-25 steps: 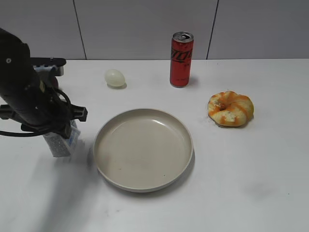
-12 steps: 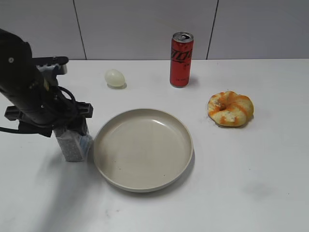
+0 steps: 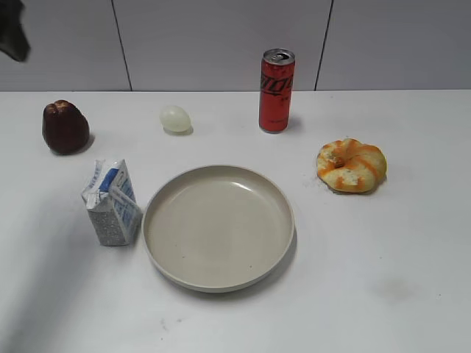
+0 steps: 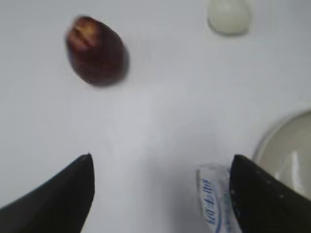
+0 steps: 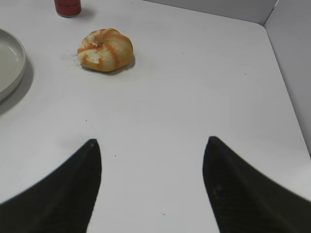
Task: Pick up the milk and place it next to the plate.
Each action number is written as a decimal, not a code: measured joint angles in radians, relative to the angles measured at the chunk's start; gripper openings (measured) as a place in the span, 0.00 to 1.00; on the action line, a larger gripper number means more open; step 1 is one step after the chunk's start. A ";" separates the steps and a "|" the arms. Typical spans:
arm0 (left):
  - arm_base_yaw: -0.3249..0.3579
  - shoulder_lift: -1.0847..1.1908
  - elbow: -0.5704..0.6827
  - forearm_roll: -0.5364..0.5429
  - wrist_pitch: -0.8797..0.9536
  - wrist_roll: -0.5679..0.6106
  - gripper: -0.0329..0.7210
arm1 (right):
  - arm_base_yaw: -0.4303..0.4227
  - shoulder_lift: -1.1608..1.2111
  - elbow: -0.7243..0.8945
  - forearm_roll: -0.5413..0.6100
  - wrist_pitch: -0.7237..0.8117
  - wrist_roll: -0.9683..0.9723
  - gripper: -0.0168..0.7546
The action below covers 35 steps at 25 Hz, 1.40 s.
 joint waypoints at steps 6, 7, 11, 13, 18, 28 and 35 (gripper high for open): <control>0.204 -0.013 -0.091 -0.061 0.143 0.131 0.81 | 0.000 0.000 0.000 0.000 0.000 0.000 0.67; 0.222 -0.026 -0.081 -0.081 0.146 0.134 0.81 | 0.000 0.000 0.000 0.000 0.000 0.000 0.67; 0.235 -0.145 0.003 -0.180 0.151 0.144 0.80 | 0.000 0.000 0.000 0.000 0.000 0.000 0.67; 0.233 -0.234 0.085 -0.223 0.152 0.162 0.80 | 0.000 0.000 0.000 0.000 0.000 0.000 0.67; 0.233 -0.515 0.352 -0.229 0.156 0.196 0.80 | 0.000 0.000 0.000 0.000 0.000 0.000 0.67; 0.233 -1.080 0.877 -0.228 0.092 0.216 0.79 | 0.000 0.000 0.000 0.000 0.000 0.000 0.67; 0.233 -1.351 0.953 -0.226 0.036 0.216 0.78 | 0.000 0.000 0.000 0.000 0.000 0.000 0.67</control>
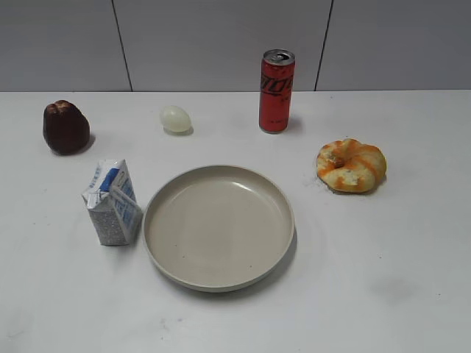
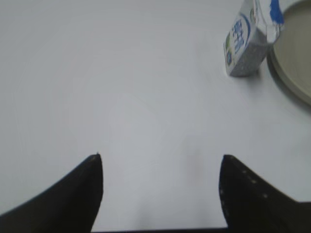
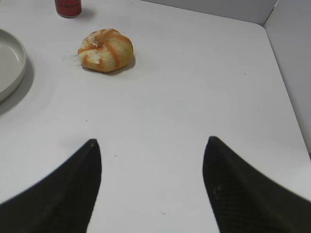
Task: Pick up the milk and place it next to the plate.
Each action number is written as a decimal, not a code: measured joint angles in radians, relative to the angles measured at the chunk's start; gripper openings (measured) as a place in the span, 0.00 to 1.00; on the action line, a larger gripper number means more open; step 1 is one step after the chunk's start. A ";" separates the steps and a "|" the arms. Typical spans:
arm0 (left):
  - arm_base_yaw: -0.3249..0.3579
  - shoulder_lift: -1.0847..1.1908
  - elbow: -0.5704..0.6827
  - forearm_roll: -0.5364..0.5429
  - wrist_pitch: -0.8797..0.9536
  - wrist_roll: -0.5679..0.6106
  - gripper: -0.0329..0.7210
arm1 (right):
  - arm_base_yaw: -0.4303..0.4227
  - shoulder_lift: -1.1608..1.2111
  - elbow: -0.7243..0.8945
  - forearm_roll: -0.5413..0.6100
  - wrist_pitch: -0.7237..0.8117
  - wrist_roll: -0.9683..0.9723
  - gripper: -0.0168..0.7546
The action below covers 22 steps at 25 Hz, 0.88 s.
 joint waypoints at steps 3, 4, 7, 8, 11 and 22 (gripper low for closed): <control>0.000 -0.072 0.005 0.000 -0.004 0.000 0.78 | 0.000 0.000 0.000 0.000 0.000 0.000 0.67; 0.000 -0.092 0.007 0.000 -0.005 0.000 0.78 | 0.000 0.000 0.000 0.000 0.000 0.000 0.67; 0.000 -0.134 0.008 -0.001 -0.005 0.000 0.78 | 0.000 0.000 0.000 0.000 0.000 0.000 0.67; 0.000 -0.139 0.008 -0.001 -0.005 0.000 0.78 | 0.000 0.000 0.000 0.000 0.000 0.000 0.67; 0.000 -0.139 0.008 -0.003 -0.005 0.000 0.78 | 0.000 0.000 0.000 0.000 0.000 0.000 0.67; 0.000 -0.139 0.008 -0.004 -0.005 0.000 0.78 | 0.000 0.000 0.000 0.000 0.000 0.000 0.67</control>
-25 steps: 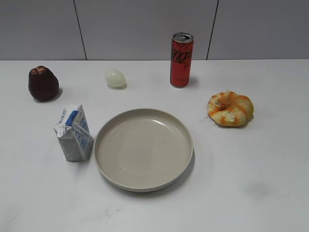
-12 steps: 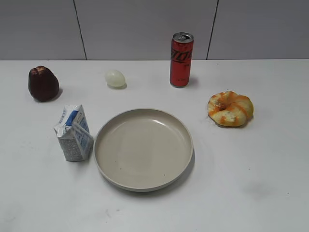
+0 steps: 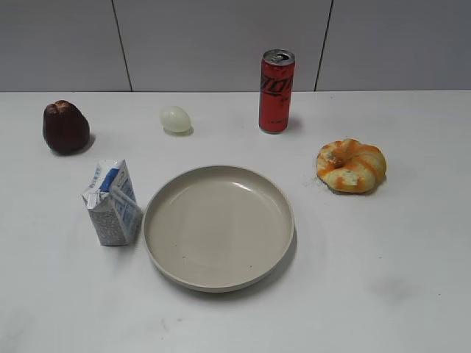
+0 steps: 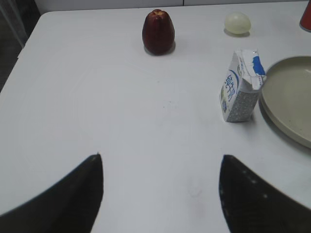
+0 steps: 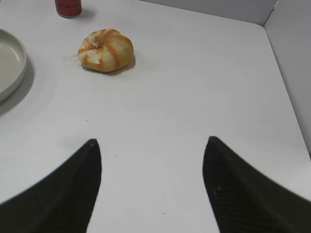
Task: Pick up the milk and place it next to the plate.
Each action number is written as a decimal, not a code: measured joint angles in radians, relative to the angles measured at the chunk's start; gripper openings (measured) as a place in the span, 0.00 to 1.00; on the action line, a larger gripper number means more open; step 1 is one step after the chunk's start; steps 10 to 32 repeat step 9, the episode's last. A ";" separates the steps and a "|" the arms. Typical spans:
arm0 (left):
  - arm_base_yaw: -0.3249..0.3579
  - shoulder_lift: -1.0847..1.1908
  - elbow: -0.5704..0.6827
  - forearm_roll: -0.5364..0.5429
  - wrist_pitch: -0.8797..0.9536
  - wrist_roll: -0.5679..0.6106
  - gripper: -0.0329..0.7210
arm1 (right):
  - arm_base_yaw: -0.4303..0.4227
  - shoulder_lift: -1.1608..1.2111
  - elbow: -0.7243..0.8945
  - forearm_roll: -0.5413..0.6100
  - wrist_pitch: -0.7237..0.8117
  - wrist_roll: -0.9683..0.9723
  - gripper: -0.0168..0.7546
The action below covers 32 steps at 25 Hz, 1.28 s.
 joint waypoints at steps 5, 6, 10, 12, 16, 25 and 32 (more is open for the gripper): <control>0.000 0.000 0.000 0.000 0.000 0.000 0.78 | 0.000 0.000 0.000 0.000 0.000 0.000 0.67; 0.000 0.000 0.000 0.000 0.000 0.000 0.78 | 0.000 0.000 0.000 0.000 0.000 0.000 0.67; 0.000 0.000 0.000 0.000 0.000 0.000 0.78 | 0.000 0.000 0.000 0.000 0.000 0.000 0.67; 0.000 0.000 0.000 0.000 0.000 0.000 0.78 | 0.000 0.000 0.000 0.000 0.000 0.000 0.67; 0.000 0.000 0.000 0.000 0.000 0.000 0.78 | 0.000 0.000 0.000 0.000 0.000 0.000 0.67; 0.000 0.000 0.000 0.000 0.000 0.000 0.78 | 0.000 0.000 0.000 0.000 0.000 0.000 0.67; 0.000 0.000 0.000 0.000 0.000 0.000 0.78 | 0.000 0.000 0.000 0.000 0.000 0.000 0.67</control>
